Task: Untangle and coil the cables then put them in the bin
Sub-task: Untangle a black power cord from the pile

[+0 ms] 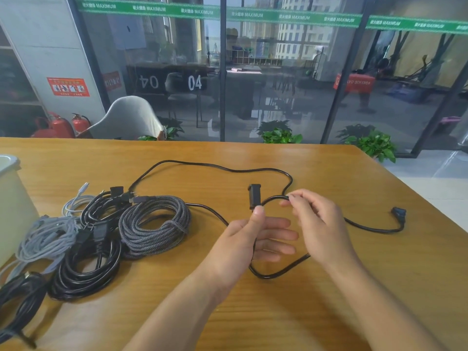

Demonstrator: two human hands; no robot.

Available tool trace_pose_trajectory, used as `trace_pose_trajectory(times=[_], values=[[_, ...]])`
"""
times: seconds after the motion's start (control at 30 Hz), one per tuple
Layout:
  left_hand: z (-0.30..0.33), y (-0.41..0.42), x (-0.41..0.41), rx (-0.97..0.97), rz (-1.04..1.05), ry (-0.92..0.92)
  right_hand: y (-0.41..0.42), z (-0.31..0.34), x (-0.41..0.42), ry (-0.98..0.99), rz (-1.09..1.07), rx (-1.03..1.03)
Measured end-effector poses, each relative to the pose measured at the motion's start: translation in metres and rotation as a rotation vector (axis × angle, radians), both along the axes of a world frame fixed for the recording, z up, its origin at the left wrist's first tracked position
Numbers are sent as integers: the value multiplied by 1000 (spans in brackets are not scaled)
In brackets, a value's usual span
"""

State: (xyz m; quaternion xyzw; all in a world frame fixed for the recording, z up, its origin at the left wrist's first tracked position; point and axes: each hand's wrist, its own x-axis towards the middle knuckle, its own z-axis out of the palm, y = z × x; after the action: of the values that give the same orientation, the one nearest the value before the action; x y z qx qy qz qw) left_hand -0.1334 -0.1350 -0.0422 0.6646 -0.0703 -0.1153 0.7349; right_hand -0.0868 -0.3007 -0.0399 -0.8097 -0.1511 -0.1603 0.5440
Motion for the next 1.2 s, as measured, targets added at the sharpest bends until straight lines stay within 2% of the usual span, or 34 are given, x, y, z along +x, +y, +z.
trace_pose_trajectory(times=[0.07,0.23,0.5,0.57,0.7,0.8,1.0,1.2], values=[[-4,-3,2,0,37,-17,4,0,-5,26,71,41],[-8,-4,4,-65,93,-42,16,-2,-18,-80,207,-77],[-9,2,6,-154,136,-65,25,-20,-15,-109,190,-259],[-7,2,7,-183,165,-75,25,-18,-18,-66,261,-213],[0,9,10,-331,266,-66,32,-12,-26,211,482,127],[3,17,12,-359,280,-52,37,-13,-26,334,580,219],[5,14,8,-383,213,-17,38,-15,-24,419,599,235],[12,16,6,-499,186,53,41,-15,-28,434,682,161]])
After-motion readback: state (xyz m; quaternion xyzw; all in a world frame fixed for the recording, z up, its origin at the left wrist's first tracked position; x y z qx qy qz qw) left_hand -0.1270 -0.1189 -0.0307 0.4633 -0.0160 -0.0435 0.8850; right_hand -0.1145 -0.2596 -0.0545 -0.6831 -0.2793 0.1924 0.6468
